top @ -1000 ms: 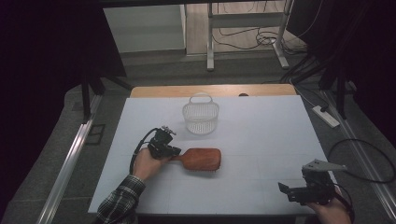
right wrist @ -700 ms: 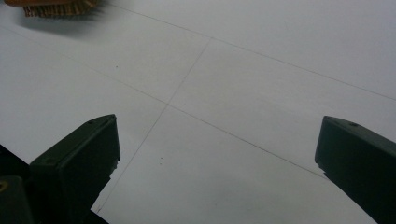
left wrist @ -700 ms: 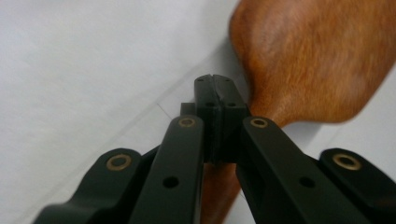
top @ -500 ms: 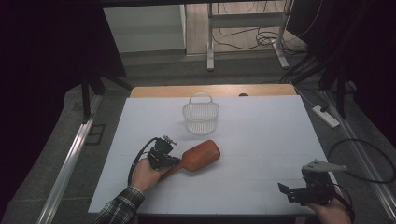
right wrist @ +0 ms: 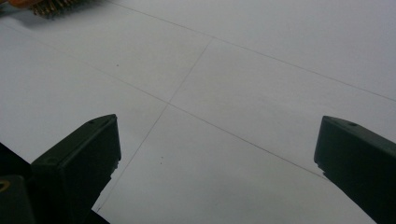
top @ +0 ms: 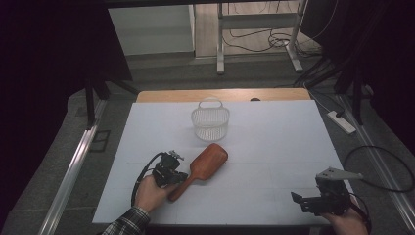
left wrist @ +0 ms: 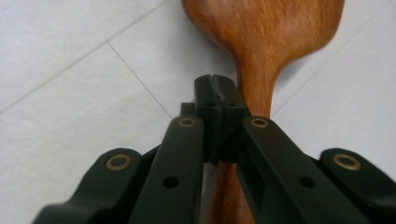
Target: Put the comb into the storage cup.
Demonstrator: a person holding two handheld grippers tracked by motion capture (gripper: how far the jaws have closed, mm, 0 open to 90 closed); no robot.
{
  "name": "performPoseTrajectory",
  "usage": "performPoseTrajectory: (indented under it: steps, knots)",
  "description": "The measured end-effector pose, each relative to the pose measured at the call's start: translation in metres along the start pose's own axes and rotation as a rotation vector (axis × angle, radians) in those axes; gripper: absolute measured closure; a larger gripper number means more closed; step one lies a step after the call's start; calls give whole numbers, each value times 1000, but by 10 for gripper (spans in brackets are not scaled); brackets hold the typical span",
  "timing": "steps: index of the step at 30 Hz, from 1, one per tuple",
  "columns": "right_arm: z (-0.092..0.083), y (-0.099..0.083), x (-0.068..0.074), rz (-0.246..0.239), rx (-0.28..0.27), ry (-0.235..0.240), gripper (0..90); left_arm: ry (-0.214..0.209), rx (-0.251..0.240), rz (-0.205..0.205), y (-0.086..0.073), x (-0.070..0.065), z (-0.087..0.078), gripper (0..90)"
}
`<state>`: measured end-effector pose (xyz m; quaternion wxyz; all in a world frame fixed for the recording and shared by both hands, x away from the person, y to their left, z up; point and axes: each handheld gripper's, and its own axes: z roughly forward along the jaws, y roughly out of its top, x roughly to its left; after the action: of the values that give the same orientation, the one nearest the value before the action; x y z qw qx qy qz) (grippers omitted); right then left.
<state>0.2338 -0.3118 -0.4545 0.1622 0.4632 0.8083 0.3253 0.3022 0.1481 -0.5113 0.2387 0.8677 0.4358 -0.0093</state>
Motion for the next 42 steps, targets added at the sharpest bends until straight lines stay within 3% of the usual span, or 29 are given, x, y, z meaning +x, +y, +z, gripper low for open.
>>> performPoseTrajectory:
  steps: [5,11,18,28,29,32,35,37,42]
  knots:
    - [0,0,0,0,1,1,5,9,3,-2,-2,-4,-1,889]
    - [0,0,0,-2,1,0,5,22,-38,-16,-4,-1,-9,873]
    - [0,0,0,-4,3,-2,5,32,-89,-26,-12,-1,-22,770]
    - [1,0,1,-7,8,-5,5,20,-137,-32,-17,0,-31,450]
    - [1,0,1,-7,9,-5,5,15,-146,-37,-17,1,-32,450]
    - [1,1,1,-9,10,-6,5,-5,-156,-42,-17,1,-33,300]
    - [1,1,1,-9,11,-5,5,-17,-158,-39,-16,0,-33,232]
    - [1,1,1,-9,10,-6,5,-43,-154,-20,-16,-1,-32,172]
    - [1,1,1,-10,14,-5,5,-47,-162,2,-12,-4,-29,70]
